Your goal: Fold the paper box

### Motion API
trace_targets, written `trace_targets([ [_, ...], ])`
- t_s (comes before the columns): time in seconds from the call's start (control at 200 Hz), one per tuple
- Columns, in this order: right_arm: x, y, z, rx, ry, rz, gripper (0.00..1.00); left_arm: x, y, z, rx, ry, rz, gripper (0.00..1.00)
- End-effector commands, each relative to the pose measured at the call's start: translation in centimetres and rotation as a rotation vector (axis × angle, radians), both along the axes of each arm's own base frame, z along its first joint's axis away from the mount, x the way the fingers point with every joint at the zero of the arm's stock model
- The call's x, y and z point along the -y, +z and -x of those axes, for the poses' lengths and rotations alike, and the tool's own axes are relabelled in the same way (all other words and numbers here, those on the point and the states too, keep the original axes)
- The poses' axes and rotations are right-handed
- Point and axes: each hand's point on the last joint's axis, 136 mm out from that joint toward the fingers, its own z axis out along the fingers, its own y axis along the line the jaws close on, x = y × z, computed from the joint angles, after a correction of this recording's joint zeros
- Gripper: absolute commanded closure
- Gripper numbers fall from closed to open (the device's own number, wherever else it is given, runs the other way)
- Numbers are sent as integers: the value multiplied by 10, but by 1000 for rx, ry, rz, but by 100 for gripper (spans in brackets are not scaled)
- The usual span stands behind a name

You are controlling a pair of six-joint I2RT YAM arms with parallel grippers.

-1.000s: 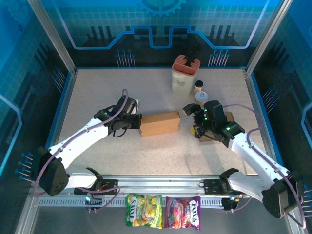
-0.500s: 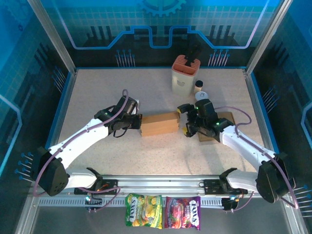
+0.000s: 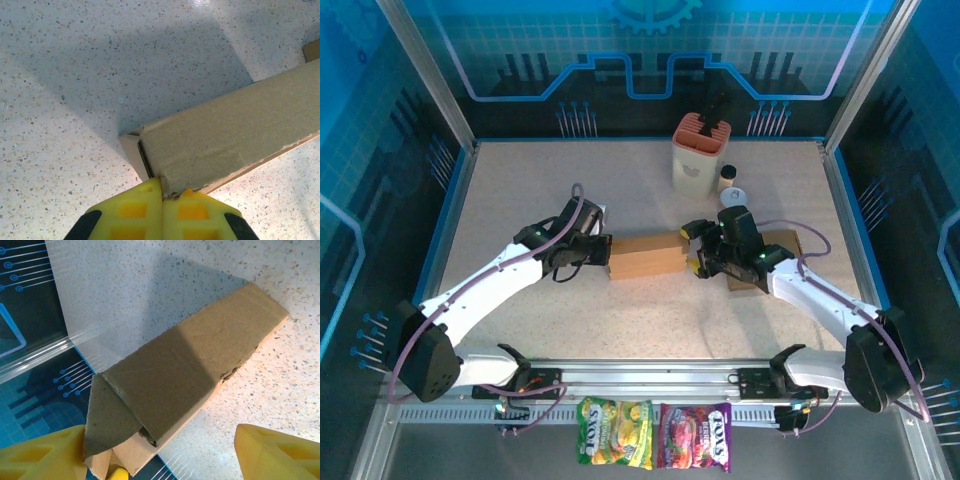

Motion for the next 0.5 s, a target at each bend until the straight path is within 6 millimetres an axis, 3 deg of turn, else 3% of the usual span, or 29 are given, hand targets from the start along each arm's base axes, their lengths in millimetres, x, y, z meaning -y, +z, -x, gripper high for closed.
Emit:
trace_targets([
  [0.0,3,-16,10,-29,13,38,27,-5,-14,18,-102,7,-32,95],
  [0.265,9,-31,15,-53,20,72,34,-3,11,19,-68,49,44,76],
  [0.495,10,-37,19,-69,24,84,38,3,48,6,-99,183,291,59],
])
